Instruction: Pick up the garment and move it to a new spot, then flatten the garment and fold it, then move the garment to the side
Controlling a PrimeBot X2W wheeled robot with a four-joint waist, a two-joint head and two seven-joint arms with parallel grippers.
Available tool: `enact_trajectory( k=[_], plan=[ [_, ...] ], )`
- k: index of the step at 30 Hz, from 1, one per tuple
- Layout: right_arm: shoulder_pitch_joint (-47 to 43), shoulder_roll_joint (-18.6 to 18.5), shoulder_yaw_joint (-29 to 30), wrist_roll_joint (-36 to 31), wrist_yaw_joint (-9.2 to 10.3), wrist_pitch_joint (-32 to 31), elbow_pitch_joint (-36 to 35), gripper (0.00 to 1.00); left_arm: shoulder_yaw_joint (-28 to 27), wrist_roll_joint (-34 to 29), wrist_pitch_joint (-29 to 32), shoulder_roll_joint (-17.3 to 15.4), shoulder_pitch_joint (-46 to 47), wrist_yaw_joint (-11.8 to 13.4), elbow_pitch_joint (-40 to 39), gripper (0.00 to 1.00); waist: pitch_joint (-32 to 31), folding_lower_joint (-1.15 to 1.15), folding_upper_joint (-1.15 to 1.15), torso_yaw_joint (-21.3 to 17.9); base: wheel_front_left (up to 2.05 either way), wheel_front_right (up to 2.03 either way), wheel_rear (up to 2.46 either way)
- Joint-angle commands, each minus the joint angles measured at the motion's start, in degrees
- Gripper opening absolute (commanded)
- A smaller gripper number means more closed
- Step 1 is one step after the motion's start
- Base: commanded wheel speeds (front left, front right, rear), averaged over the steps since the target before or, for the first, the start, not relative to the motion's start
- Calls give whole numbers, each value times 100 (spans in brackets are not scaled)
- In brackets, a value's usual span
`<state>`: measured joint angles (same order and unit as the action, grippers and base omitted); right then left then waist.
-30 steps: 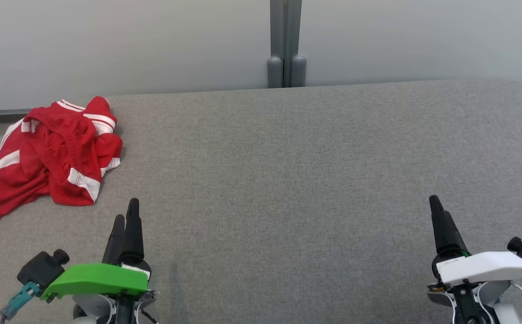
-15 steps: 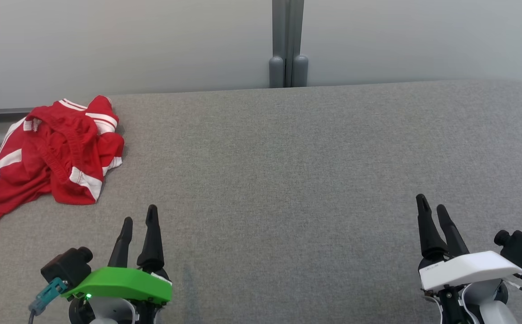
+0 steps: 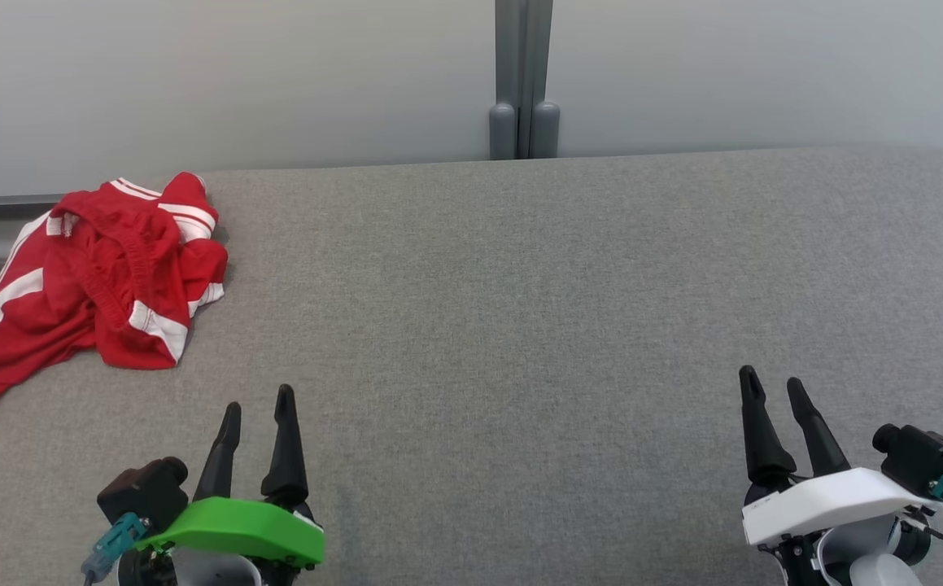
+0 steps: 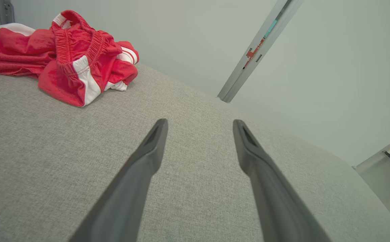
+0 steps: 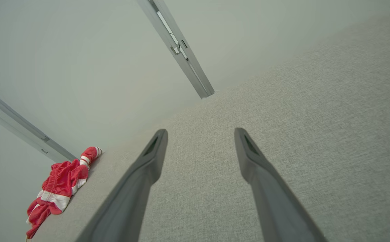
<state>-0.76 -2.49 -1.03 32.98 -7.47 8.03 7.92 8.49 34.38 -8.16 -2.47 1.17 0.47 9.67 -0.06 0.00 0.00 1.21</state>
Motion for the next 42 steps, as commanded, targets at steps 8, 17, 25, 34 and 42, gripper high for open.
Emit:
enact_trajectory(
  k=[8, 17, 25, 34, 42],
  plan=[
    [27, -33, -78, -721, -2, 165, 31, 100, 82, -563, -147, -43, -53, 66, -18, 100, -3, 0, 0, 13, 0, 0, 0],
    [-5, -37, -149, -1316, -2, 287, 61, 100, 163, -976, -271, -47, -57, 117, 104, 100, -18, 0, 0, 32, 0, 0, 0],
    [-54, -41, -216, -1783, -3, 385, 98, 100, 219, -1328, -371, -49, -86, 160, 180, 100, -30, 0, 0, 48, 0, 0, 0],
    [-104, -45, -222, -2217, -3, 497, 197, 100, 255, -1654, -477, -52, -178, 211, 245, 100, -58, 0, 0, 62, 0, 0, 0],
    [-115, -47, -204, -2559, -3, 583, 237, 100, 302, -1964, -563, -54, -173, 239, 293, 100, -57, 0, 0, 77, 0, 0, 0]
  ],
)
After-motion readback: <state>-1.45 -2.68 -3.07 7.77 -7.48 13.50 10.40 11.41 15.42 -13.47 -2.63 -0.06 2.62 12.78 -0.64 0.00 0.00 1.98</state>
